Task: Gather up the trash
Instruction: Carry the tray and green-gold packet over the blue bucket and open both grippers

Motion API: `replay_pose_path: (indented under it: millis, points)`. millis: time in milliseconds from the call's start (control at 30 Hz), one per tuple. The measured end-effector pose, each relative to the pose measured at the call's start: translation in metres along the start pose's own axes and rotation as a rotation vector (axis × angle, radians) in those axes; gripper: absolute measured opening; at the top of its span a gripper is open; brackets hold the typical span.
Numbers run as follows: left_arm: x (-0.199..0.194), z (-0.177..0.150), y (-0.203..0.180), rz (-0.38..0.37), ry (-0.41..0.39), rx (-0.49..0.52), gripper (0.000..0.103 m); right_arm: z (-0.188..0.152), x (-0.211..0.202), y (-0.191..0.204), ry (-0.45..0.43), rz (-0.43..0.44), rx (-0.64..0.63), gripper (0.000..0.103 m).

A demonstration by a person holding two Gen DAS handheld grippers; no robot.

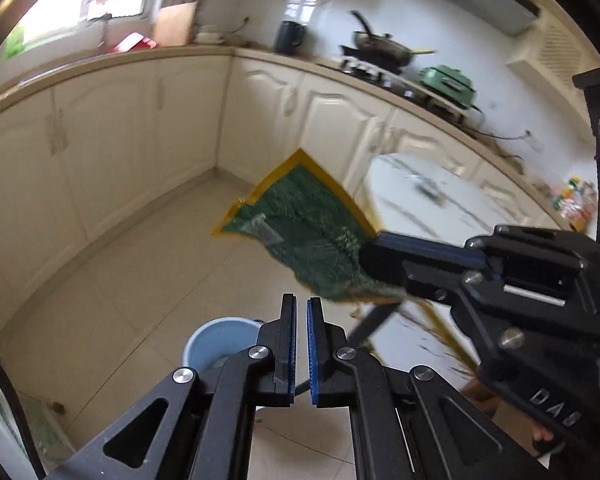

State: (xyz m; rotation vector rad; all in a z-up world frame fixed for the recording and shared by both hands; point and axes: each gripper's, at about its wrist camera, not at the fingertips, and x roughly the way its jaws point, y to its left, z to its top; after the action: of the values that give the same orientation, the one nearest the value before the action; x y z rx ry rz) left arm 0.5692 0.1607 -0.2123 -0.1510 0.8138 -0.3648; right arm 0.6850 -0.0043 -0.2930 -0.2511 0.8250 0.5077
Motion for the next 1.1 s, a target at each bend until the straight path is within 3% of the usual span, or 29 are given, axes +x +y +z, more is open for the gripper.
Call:
replay_pose_path:
  millis: [167, 367, 500, 567, 633, 733, 867, 1000, 1100]
  points:
    - [0.030, -0.017, 0.055, 0.059, 0.078, -0.080, 0.000, 0.001, 0.087, 0.017, 0.125, -0.023, -0.003, 0.001]
    - [0.064, -0.038, 0.112, 0.092, 0.158, -0.178, 0.000, -0.029, 0.177, 0.008, 0.280, -0.018, 0.037, 0.002]
    - [0.083, -0.040, 0.129, 0.099, 0.191, -0.217, 0.002, -0.046, 0.218, -0.006, 0.334, -0.047, 0.076, 0.002]
    - [0.090, -0.030, 0.132, 0.098, 0.185, -0.228, 0.002, -0.050, 0.220, -0.010, 0.335, -0.075, 0.087, 0.009]
    - [0.088, -0.026, 0.132, 0.096, 0.165, -0.237, 0.006, -0.048, 0.211, -0.014, 0.309, -0.060, 0.110, 0.017]
    - [0.083, -0.018, 0.118, 0.106, 0.125, -0.232, 0.010, -0.042, 0.186, -0.015, 0.240, -0.069, 0.111, 0.041]
    - [0.045, -0.018, 0.089, 0.127, 0.040, -0.222, 0.021, -0.025, 0.138, -0.007, 0.135, -0.072, 0.119, 0.047]
    - [-0.008, -0.009, 0.056, 0.165, -0.088, -0.200, 0.055, -0.007, 0.072, 0.007, -0.002, -0.131, 0.079, 0.065]
    - [-0.044, 0.001, 0.018, 0.172, -0.187, -0.149, 0.070, -0.004, 0.016, 0.003, -0.091, -0.172, 0.093, 0.081]
